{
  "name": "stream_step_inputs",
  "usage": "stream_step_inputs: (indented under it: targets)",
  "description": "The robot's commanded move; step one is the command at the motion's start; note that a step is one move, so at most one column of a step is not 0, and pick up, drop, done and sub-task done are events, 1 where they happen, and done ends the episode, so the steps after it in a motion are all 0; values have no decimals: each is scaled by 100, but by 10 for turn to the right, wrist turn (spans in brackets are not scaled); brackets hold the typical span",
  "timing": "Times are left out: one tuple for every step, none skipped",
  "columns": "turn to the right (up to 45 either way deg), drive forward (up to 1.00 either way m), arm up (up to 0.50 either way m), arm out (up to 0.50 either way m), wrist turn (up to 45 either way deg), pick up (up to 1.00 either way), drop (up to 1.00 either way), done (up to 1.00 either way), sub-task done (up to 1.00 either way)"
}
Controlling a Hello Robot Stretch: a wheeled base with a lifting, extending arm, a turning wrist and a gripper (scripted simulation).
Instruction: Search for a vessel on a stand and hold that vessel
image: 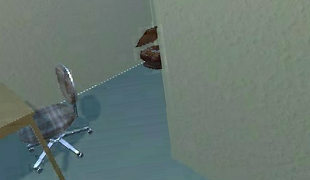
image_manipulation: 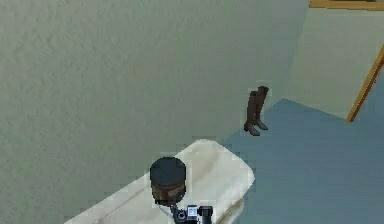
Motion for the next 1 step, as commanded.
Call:
stream_step_inputs:
  targets:
    - [0,0,0,0,0,100,0,0,0]
